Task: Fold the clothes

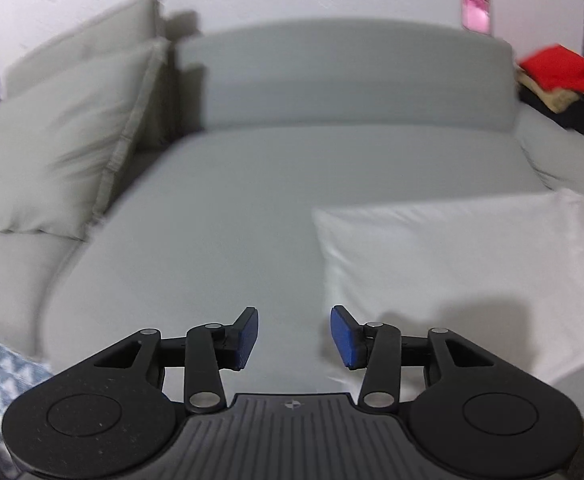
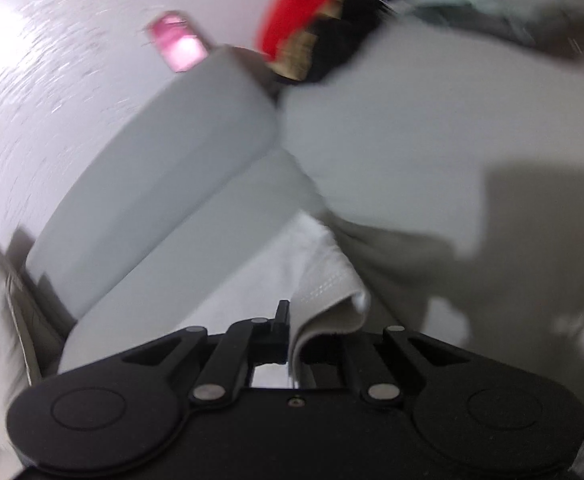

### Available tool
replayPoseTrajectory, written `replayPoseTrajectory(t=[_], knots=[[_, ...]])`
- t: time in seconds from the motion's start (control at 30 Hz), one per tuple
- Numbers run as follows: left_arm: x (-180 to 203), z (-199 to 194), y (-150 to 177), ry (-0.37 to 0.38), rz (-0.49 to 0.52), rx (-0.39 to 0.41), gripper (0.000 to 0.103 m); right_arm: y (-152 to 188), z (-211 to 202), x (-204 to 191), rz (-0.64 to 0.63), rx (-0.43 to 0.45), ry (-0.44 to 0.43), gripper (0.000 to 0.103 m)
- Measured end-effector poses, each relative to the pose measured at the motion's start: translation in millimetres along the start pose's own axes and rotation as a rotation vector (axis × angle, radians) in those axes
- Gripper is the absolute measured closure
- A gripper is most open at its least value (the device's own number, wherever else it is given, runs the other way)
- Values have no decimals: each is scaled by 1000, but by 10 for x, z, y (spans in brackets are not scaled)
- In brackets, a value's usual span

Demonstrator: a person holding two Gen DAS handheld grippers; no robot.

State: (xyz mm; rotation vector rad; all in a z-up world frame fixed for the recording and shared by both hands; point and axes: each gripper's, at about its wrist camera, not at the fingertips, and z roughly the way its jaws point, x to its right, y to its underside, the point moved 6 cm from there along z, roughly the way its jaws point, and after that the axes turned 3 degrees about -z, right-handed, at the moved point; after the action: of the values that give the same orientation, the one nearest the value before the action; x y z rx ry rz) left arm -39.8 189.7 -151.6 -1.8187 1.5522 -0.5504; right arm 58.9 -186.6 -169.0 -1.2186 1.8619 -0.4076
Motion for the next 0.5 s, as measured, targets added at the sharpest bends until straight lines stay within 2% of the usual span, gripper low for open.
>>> replayPoseTrajectory(t=[0.03,0.1,0.17,0.27,0.37,0.43,0.5], knots=[[-88,-21,-1,-34,-2,14,60,-28,-41,-187,-62,17,-14,99],[-241,-38,25,-56,-43,29,60,-44,-135,-597,-193,50,-54,99],[-342,-11,64,-32,-117,20,60,31,-218,-1083,-331,76,-121,99],[-455,-5,97,-28,-191,25,60,403,-295,-1754,-546,71,-233,99],[-526,18,107,-28,-230,14,59,950,-156,-2192,-702,-20,-308,99],[-564,50,114,-31,-259,-4,59,1314,48,-2329,-777,-119,-314,99],[-599,84,100,-34,-283,-13,59,1567,205,-2310,-789,-211,-297,99]])
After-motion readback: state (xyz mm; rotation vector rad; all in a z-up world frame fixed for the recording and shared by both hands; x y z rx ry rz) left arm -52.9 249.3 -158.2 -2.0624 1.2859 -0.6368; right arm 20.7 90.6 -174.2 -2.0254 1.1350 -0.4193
